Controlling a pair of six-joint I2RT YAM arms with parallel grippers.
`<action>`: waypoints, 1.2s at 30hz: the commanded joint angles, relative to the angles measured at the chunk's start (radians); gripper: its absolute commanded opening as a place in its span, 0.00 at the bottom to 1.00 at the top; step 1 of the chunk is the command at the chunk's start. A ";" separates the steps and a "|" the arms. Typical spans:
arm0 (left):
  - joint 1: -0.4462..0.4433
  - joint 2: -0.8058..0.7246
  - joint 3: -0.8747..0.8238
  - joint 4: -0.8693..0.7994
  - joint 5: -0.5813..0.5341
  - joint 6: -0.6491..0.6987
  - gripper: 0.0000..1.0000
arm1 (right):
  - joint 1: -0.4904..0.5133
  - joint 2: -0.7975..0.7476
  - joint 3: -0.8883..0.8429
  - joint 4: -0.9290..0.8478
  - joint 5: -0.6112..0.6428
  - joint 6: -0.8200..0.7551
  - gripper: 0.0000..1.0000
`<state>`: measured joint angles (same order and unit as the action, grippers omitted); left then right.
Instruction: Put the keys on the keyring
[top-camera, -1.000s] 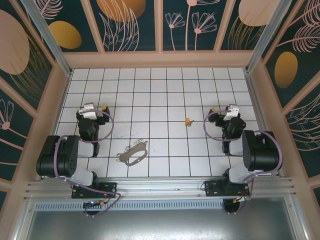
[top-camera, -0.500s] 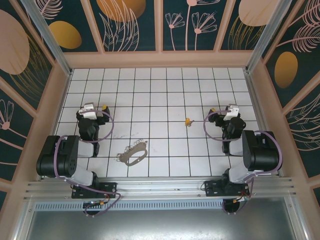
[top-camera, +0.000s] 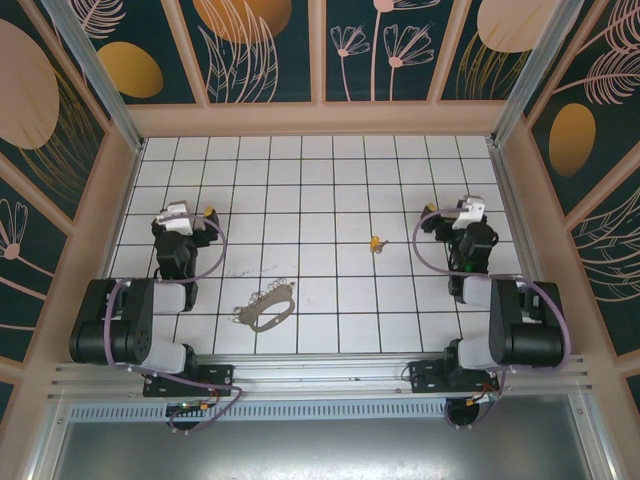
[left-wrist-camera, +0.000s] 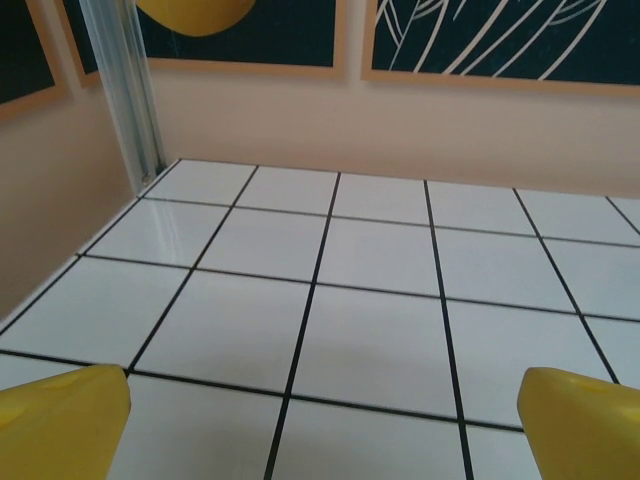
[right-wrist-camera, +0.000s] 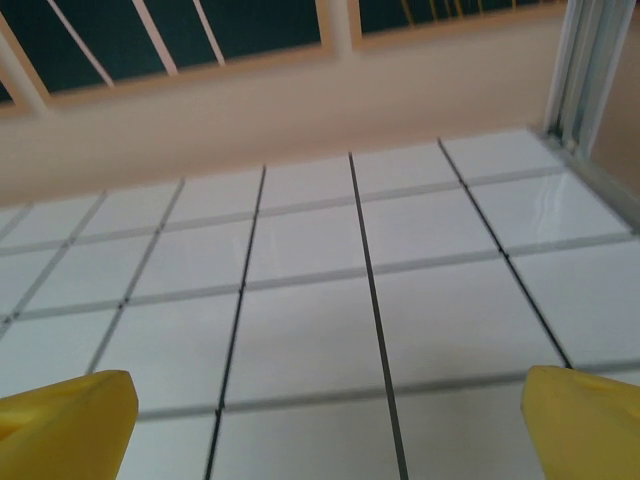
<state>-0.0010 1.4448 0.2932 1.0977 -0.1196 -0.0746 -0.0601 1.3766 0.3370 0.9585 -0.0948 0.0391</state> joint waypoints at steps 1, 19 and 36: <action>0.003 -0.069 0.068 -0.147 -0.025 -0.017 0.99 | -0.009 -0.060 0.066 -0.164 0.054 0.073 0.99; -0.154 -0.231 0.394 -0.911 0.242 -0.276 0.95 | -0.036 -0.123 0.274 -0.547 -0.019 0.476 0.99; -0.539 -0.183 0.448 -1.253 0.223 -0.287 0.58 | 0.349 -0.066 0.204 -0.756 -0.063 0.554 0.92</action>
<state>-0.4965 1.2465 0.7094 -0.0563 0.1410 -0.3763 0.2573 1.3312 0.5690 0.2417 -0.2054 0.5369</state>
